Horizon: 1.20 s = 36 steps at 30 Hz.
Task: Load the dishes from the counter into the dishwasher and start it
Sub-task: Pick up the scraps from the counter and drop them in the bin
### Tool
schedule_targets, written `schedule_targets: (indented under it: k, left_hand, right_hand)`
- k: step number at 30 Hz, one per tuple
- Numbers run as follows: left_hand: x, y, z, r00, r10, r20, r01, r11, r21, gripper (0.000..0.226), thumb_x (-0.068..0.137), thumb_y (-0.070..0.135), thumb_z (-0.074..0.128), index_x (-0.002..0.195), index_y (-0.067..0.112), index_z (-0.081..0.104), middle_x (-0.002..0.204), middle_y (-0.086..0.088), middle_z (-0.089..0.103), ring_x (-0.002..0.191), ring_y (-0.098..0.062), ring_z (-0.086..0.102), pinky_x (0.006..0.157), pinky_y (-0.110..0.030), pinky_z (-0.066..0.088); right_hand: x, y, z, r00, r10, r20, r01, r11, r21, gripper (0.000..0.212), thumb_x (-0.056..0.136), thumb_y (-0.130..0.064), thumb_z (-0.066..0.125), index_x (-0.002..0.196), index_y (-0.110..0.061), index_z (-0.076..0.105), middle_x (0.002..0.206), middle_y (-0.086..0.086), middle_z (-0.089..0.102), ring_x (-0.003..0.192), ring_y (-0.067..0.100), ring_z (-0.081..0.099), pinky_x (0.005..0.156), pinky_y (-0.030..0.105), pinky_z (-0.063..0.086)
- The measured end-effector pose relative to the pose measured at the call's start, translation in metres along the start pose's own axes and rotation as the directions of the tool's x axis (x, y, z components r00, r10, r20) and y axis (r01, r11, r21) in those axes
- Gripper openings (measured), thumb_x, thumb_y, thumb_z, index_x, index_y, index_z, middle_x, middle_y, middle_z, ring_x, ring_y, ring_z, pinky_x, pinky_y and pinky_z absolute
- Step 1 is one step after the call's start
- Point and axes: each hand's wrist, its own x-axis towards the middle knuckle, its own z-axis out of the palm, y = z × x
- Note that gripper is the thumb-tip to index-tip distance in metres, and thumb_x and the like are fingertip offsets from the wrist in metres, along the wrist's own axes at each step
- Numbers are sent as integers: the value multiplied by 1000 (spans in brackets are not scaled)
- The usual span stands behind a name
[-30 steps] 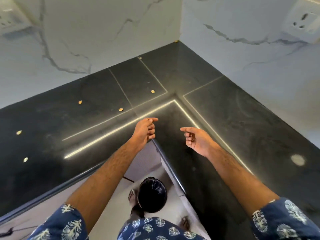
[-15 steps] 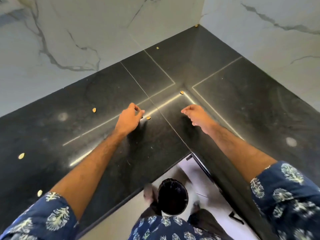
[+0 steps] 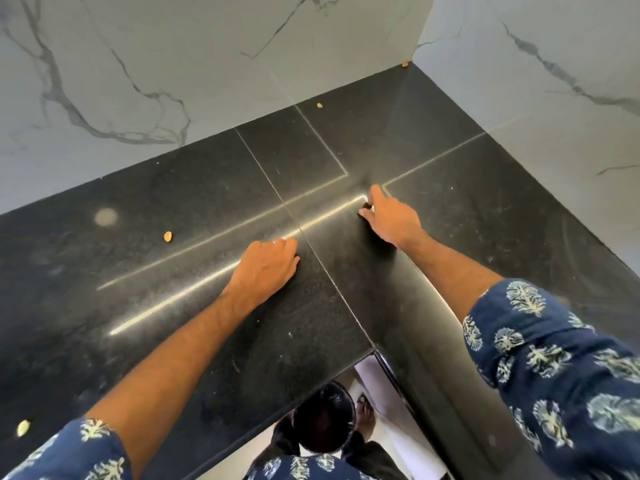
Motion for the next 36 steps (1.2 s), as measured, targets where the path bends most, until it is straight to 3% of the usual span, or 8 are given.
schedule_targets:
  k: [7, 10, 13, 16, 21, 27, 31, 36]
  left_hand:
    - [2, -7, 12, 990, 85, -114, -86, 996, -6, 25, 96, 31, 36, 78, 16, 45, 64, -5, 53, 52, -26, 52, 54, -35, 28]
    - [8, -2, 2, 983, -142, -118, 85, 915, -394, 26, 102, 30, 39, 82, 14, 41, 68, -2, 51, 58, -20, 49, 56, -35, 29]
    - [23, 8, -18, 868, -478, 133, 250, 190, -949, 29, 105, 23, 42, 78, 16, 38, 63, 7, 40, 53, -7, 32, 51, -24, 29]
    - [35, 13, -30, 806, -413, 425, 38, -679, -733, 32, 103, 18, 35, 72, 20, 41, 58, 7, 28, 45, -6, 25, 42, -21, 24]
    - [30, 21, -26, 818, -359, 449, -47, -821, -570, 23, 98, 14, 36, 83, 12, 54, 66, -2, 46, 48, -10, 37, 44, -23, 30]
    - [17, 6, -36, 748, -427, 509, -11, -773, -634, 22, 100, 13, 44, 100, 6, 65, 64, 3, 47, 46, -5, 38, 42, -20, 30]
    - [-18, -29, -39, 687, -542, 484, 70, -613, -787, 26, 104, 13, 41, 106, 8, 66, 56, 9, 30, 45, -4, 24, 41, -19, 20]
    - [-100, -90, -21, 474, -810, 344, 325, -202, -924, 27, 104, 16, 38, 87, 21, 58, 57, 6, 33, 44, -6, 26, 43, -22, 22]
  right_hand:
    - [11, 3, 12, 988, -151, 34, 152, 987, -46, 20, 104, -29, 39, 94, -14, 32, 80, 5, 52, 70, 31, 53, 60, 39, 37]
    - [12, 0, 6, 990, -91, 108, 61, 966, 251, 17, 104, -25, 41, 95, -10, 40, 75, 5, 53, 62, 23, 49, 58, 35, 31]
    - [4, -11, -7, 920, 0, 392, -380, 251, 890, 18, 98, -17, 44, 81, -19, 39, 61, -4, 38, 48, 9, 30, 43, 24, 24]
    - [-8, -17, -8, 845, -171, 506, -532, -359, 767, 15, 92, -11, 44, 77, -14, 48, 67, 2, 46, 53, 10, 40, 46, 19, 35]
    - [-22, -33, 7, 858, -200, 473, -505, -502, 702, 25, 95, -10, 46, 110, 1, 63, 90, 12, 64, 78, 18, 62, 69, 25, 55]
    - [-33, -53, 16, 836, -202, 510, -546, -388, 743, 28, 99, -14, 48, 117, 0, 64, 77, 3, 56, 64, 9, 48, 57, 19, 44]
    - [-35, -90, 16, 854, -129, 504, -466, 242, 851, 26, 101, -17, 46, 107, -6, 69, 59, -8, 34, 48, 5, 27, 40, 19, 23]
    - [-26, -202, 39, 909, -373, 187, 192, 773, 604, 12, 92, -22, 60, 97, -19, 71, 81, -11, 68, 76, 7, 63, 66, 19, 42]
